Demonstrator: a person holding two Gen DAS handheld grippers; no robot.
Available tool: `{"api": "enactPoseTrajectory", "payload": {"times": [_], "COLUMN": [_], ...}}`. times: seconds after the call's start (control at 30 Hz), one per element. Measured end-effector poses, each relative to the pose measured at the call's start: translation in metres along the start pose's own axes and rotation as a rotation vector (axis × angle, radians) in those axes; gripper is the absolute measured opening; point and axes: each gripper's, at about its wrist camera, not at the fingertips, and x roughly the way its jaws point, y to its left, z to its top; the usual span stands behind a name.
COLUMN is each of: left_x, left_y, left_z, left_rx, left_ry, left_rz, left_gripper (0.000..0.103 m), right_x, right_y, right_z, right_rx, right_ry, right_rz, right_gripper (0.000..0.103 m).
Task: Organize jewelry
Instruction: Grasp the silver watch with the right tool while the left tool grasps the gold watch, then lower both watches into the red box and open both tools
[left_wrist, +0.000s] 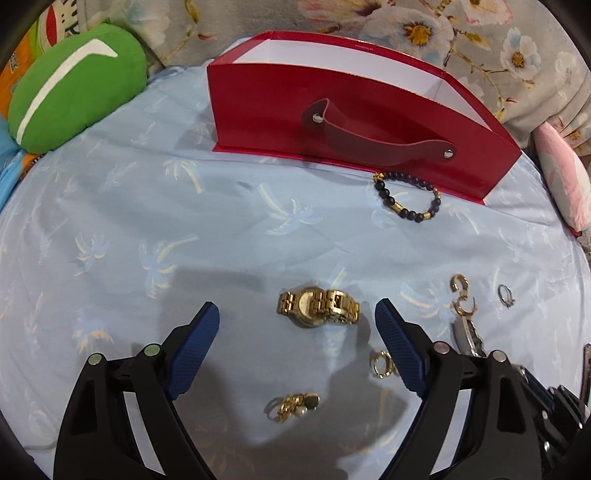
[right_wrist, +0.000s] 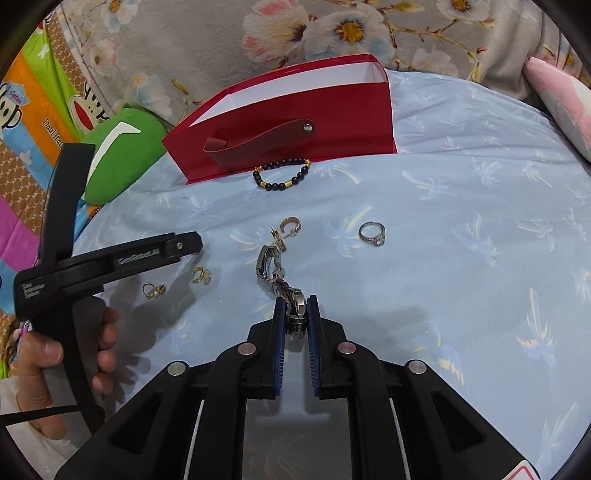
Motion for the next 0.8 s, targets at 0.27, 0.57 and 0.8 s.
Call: {"api": "enactPoseTrajectory", "payload": {"times": [0.27,0.57,0.8], "left_x": [-0.002,-0.016,-0.047], "left_y": [-0.009,-0.008,0.002], "left_z": [0.0,-0.006,-0.016], "left_rx": [0.04,0.024,-0.004], "left_ry": [-0.023,-0.022,-0.059], "left_rz": [0.029,-0.043,-0.08], "left_gripper": [0.043,0.031,0.031], "right_x": [0.003,-0.003,-0.022], "right_y": [-0.003,0.001,0.011], "right_z": [-0.002,-0.001,0.006], "right_rx": [0.021,0.016,0.0], "right_ry": [0.008,-0.011,-0.062], "right_rz": [0.012,0.018,0.039], "right_gripper": [0.01,0.01,0.01]}}
